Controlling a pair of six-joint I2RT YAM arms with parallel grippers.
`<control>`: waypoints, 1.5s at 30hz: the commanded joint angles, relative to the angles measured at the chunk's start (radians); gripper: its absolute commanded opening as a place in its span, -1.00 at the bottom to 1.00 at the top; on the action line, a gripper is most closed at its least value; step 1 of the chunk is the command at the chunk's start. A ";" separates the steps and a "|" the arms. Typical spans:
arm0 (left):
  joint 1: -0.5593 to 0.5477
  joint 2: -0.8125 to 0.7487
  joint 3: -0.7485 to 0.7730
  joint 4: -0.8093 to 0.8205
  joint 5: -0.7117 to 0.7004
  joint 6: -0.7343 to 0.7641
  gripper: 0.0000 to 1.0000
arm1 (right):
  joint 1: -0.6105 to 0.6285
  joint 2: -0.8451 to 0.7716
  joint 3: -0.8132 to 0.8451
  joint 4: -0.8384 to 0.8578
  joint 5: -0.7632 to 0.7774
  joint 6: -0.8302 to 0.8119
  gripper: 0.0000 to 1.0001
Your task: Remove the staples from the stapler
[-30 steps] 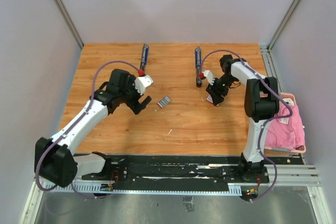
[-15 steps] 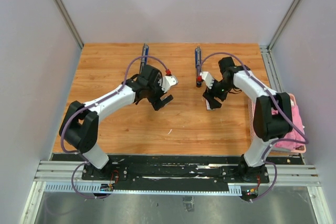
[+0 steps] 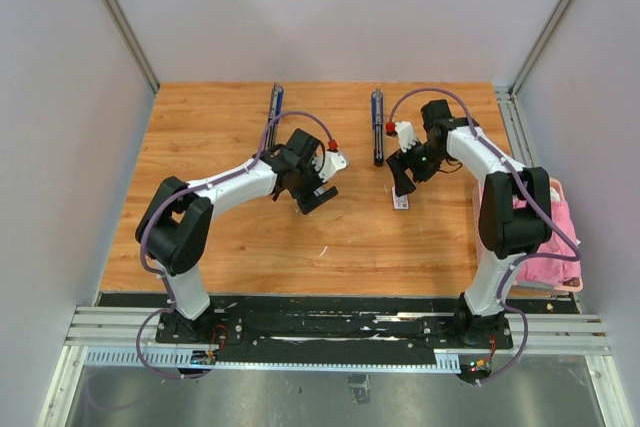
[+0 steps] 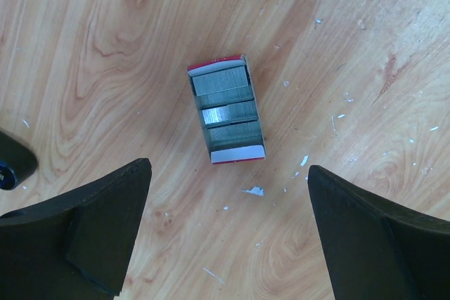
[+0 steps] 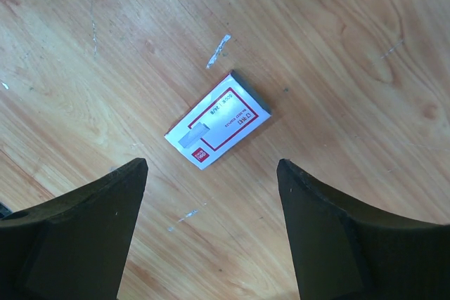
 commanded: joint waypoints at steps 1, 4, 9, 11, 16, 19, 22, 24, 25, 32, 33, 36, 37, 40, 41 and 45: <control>-0.013 0.013 0.023 0.006 -0.026 -0.007 0.96 | -0.011 0.010 -0.019 -0.009 -0.024 0.053 0.54; -0.012 0.023 0.024 0.002 -0.018 -0.012 0.96 | -0.013 0.028 -0.036 -0.019 -0.040 0.057 0.54; -0.013 0.031 0.022 -0.008 -0.011 -0.022 0.96 | -0.018 0.045 -0.074 -0.038 -0.057 0.057 0.54; -0.013 0.026 0.014 -0.004 -0.006 -0.022 0.96 | -0.018 0.048 -0.099 -0.034 -0.069 0.058 0.54; -0.013 0.016 0.000 0.012 -0.012 -0.027 0.96 | -0.018 0.059 -0.134 -0.033 -0.083 0.058 0.54; -0.013 0.030 0.008 0.010 -0.026 -0.034 0.96 | -0.015 0.062 -0.148 -0.026 -0.114 0.060 0.54; -0.013 0.051 0.020 0.014 -0.050 -0.046 0.96 | -0.004 0.081 -0.145 -0.029 -0.175 0.056 0.54; -0.013 0.067 0.030 0.017 -0.066 -0.055 0.96 | 0.012 0.091 -0.142 -0.019 -0.207 0.051 0.54; -0.013 0.073 0.034 0.016 -0.076 -0.056 0.96 | 0.022 0.096 -0.140 -0.012 -0.220 0.049 0.54; -0.013 0.115 0.071 0.003 -0.090 -0.056 0.96 | 0.116 0.117 -0.069 0.013 -0.276 0.027 0.54; -0.013 0.121 0.079 -0.004 -0.088 -0.056 0.96 | 0.127 0.114 -0.056 0.015 -0.286 0.024 0.54; -0.013 0.138 0.095 -0.015 -0.079 -0.054 0.96 | 0.128 0.092 -0.013 -0.013 -0.316 0.018 0.54; -0.013 0.144 0.100 -0.018 -0.077 -0.051 0.96 | 0.120 0.073 -0.011 -0.020 -0.322 0.014 0.54; -0.013 0.163 0.117 -0.035 -0.060 -0.044 0.94 | 0.056 -0.002 -0.030 -0.019 -0.375 0.015 0.54; -0.013 0.170 0.125 -0.045 -0.051 -0.041 0.90 | 0.024 -0.024 -0.035 -0.021 -0.397 0.018 0.54; -0.013 0.204 0.171 -0.089 -0.014 -0.041 0.66 | -0.089 -0.094 -0.044 -0.026 -0.449 0.017 0.55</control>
